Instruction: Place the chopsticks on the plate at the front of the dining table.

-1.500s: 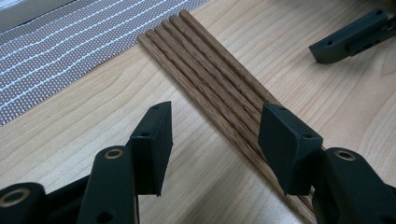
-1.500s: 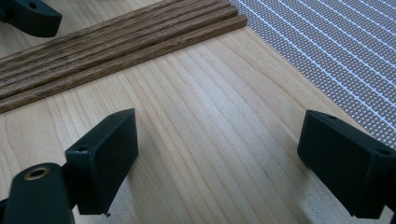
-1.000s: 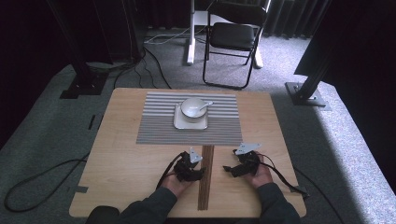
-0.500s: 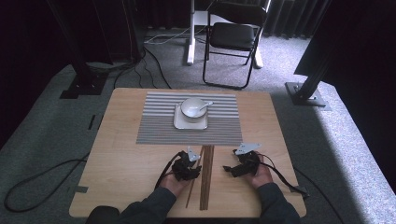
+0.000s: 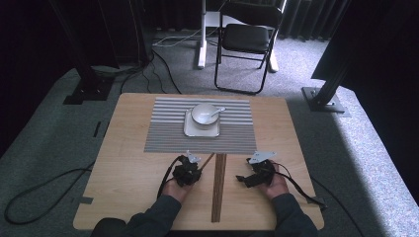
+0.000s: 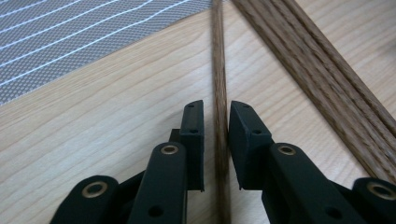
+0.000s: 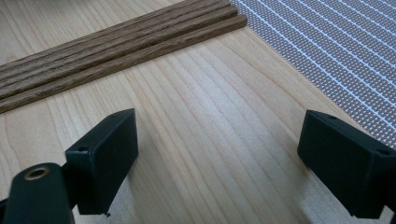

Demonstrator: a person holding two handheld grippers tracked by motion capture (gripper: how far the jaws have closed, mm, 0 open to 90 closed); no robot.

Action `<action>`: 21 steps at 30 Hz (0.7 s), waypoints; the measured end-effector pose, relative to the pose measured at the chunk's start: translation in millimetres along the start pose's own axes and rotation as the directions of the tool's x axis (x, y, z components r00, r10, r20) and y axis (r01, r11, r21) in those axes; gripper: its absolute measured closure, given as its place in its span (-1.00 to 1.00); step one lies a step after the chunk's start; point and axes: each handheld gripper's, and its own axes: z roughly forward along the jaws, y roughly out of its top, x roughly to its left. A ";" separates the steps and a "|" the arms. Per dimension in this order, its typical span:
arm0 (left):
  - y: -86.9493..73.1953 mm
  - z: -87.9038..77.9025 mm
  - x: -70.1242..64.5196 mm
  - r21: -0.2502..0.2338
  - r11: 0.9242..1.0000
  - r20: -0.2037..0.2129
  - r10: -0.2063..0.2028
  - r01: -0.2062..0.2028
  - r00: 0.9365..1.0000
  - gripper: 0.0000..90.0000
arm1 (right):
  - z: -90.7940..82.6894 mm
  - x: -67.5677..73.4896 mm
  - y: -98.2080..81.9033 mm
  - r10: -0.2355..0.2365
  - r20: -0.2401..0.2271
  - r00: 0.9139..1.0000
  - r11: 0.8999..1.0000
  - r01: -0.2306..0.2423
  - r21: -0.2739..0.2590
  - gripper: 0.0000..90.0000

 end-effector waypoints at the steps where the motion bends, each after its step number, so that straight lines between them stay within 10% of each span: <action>1: -0.1 -0.2 1.7 0.000 1.000 0.003 -0.005 0.005 1.000 0.74 | 0.0 0.0 0.0 0.000 0.000 1.000 1.000 0.000 0.000 -0.74; 21: 1.0 3.7 14.4 -0.029 0.998 0.046 -0.062 0.064 0.997 0.85 | 0.0 0.0 0.0 0.000 0.000 1.000 1.000 0.000 0.000 -0.74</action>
